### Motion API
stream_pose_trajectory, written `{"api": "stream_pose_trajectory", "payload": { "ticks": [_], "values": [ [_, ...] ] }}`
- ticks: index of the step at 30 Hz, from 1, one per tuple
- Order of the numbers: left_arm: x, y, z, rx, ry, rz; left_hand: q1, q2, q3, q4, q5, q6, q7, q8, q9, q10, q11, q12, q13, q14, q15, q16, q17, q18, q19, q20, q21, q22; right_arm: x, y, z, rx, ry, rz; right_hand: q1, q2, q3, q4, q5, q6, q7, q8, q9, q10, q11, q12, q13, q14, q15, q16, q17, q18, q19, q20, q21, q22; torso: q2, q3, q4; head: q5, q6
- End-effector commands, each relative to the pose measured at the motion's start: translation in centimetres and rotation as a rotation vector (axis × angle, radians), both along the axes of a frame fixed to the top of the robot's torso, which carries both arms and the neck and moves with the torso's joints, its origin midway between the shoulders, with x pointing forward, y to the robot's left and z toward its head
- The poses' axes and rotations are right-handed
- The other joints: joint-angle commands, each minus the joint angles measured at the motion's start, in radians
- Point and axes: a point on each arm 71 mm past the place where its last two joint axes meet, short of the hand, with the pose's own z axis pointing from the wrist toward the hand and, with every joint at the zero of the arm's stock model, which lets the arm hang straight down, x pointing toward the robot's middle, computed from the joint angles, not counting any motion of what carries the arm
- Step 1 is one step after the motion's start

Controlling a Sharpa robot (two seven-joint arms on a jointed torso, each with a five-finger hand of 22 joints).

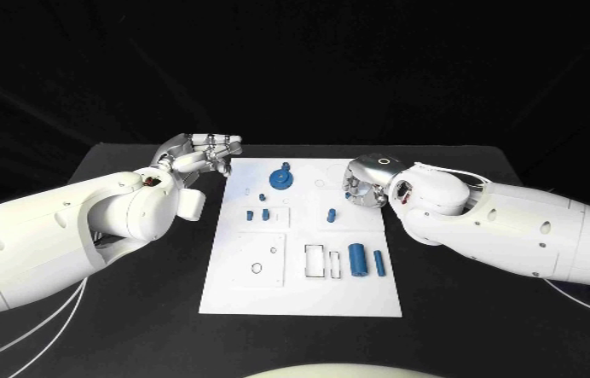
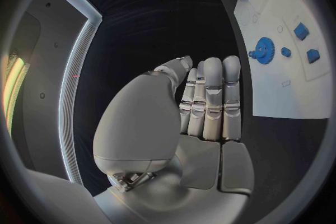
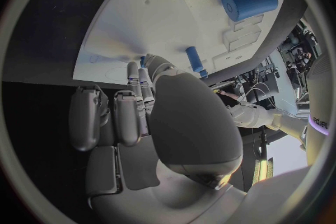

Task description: Assemble the parts on the task board

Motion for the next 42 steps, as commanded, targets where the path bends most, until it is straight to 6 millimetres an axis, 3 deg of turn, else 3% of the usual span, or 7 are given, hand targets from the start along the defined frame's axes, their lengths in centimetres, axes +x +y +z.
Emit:
{"api": "stream_pose_trajectory", "payload": {
  "ticks": [1, 20, 30, 42],
  "values": [
    [0.0, -0.2, 0.2, -0.023, -0.010, -0.006, 0.004, 0.006, -0.001, -0.004, -0.003, -0.002, 0.007, -0.001, -0.001, -0.007, 0.002, 0.007, 0.001, -0.008, 0.001, -0.004, -0.001, 0.009, 0.000, -0.001, -0.005, -0.002, 0.0, 0.2, -0.4, -0.029, 0.014, 0.011, 0.007, -0.002, 0.010, -0.001, 0.000, 0.012, 0.000, -0.001, -0.001, 0.012, -0.001, -0.006, -0.003, 0.052, 0.001, 0.005, 0.002, -0.013, 0.008, 0.000, 0.008, 0.134, 0.000, 0.0006, -0.0014, 0.002, -0.003],
    [-0.1, -0.3, 0.1, -0.021, 0.004, -0.009, 0.015, 0.011, -0.006, -0.013, -0.003, -0.011, 0.012, -0.003, -0.004, -0.020, 0.006, 0.014, 0.004, -0.011, 0.004, -0.006, -0.006, 0.012, -0.004, 0.000, -0.022, -0.015, 0.1, 0.4, -1.6, -0.040, 0.060, 0.010, -0.002, -0.001, 0.064, -0.019, -0.004, 0.033, -0.007, 0.001, 0.002, 0.038, -0.007, -0.014, -0.016, 0.053, -0.004, 0.015, 0.011, -0.018, 0.017, -0.004, 0.034, 0.152, -0.001, 0.0006, -0.0005, 0.002, -0.009],
    [0.0, -0.1, 0.0, -0.015, 0.012, 0.000, 0.018, 0.014, -0.006, -0.015, -0.002, -0.012, 0.014, -0.003, -0.005, -0.024, 0.008, 0.016, 0.004, -0.013, 0.005, -0.006, -0.007, 0.012, -0.003, 0.000, -0.024, -0.017, 0.1, 0.4, -1.3, -0.005, 0.026, -0.001, -0.007, 0.012, 0.102, -0.041, -0.022, 0.061, -0.018, 0.010, 0.010, 0.069, -0.017, -0.015, -0.019, 0.055, -0.013, 0.023, 0.017, -0.024, 0.029, -0.011, 0.063, 0.169, -0.001, 0.0008, -0.0008, 0.003, -0.013],
    [0.1, 0.0, -0.1, -0.010, 0.020, 0.004, 0.024, 0.017, -0.007, -0.021, -0.002, -0.015, 0.015, -0.003, -0.006, -0.030, 0.009, 0.020, 0.006, -0.014, 0.005, -0.006, -0.009, 0.012, -0.002, 0.001, -0.028, -0.019, -0.2, 0.0, -0.6, 0.044, -0.018, -0.005, -0.014, 0.013, 0.122, -0.053, -0.030, 0.067, -0.019, 0.010, 0.013, 0.077, -0.019, -0.021, -0.022, 0.054, -0.014, 0.019, 0.009, -0.026, 0.033, -0.013, 0.073, 0.175, -0.002, 0.0004, -0.0013, 0.005, -0.011]
  ]
}}
